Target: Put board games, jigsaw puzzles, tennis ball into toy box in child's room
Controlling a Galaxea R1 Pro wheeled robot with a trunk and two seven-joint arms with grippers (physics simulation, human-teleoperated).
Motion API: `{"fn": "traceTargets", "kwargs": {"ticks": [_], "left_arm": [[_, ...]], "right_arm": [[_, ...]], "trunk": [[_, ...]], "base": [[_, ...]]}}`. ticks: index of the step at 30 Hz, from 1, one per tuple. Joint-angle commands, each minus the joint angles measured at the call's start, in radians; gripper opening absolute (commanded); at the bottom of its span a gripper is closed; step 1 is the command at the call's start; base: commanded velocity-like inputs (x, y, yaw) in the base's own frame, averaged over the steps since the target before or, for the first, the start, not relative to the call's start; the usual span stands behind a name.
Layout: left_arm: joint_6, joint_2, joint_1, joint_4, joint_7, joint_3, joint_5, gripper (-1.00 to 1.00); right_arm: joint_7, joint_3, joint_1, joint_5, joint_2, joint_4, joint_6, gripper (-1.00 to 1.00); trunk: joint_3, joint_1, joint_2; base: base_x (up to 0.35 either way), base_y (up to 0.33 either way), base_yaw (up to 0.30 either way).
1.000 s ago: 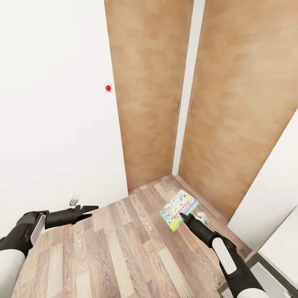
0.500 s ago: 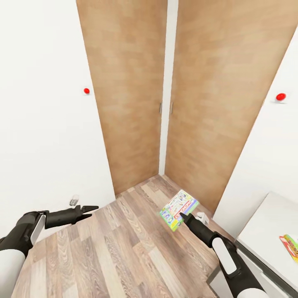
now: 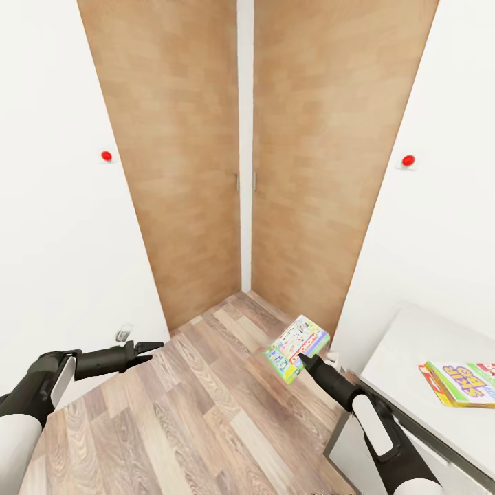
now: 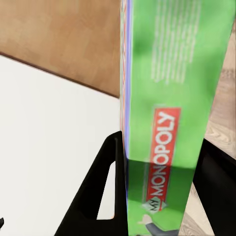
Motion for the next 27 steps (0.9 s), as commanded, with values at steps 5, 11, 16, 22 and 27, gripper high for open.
{"fn": "traceTargets", "kwargs": {"ticks": [5, 11, 16, 22, 27], "left_arm": [[0.006, 0.001, -0.001, 0.000, -0.001, 0.001, 0.003, 1.00], [0.007, 0.002, -0.001, 0.000, -0.001, 0.001, 0.003, 1.00], [0.006, 0.001, -0.001, 0.000, -0.001, 0.001, 0.003, 1.00], [0.006, 0.001, -0.001, 0.000, -0.001, 0.001, 0.003, 1.00], [0.006, 0.001, -0.001, 0.000, -0.001, 0.001, 0.003, 1.00]], "right_arm": [[0.002, -0.002, -0.001, -0.010, 0.000, 0.000, 0.010, -1.00], [0.002, -0.002, -0.001, -0.010, 0.000, 0.000, 0.009, -1.00], [0.002, -0.002, -0.001, -0.011, 0.000, 0.000, 0.010, -1.00], [0.002, -0.002, -0.001, -0.011, 0.000, 0.000, 0.009, -1.00], [0.003, -0.002, -0.001, -0.011, 0.000, 0.000, 0.009, -1.00]], "trunk": [[0.002, 0.001, -0.002], [0.008, 0.001, -0.002], [0.012, 0.001, -0.002], [0.017, 0.001, -0.002], [0.022, 0.001, -0.002]], "base": [[-0.003, 0.000, -0.262], [0.000, 0.000, -0.262], [0.000, 0.000, -0.262], [0.000, 0.000, -0.262], [0.000, 0.000, -0.262]]}}
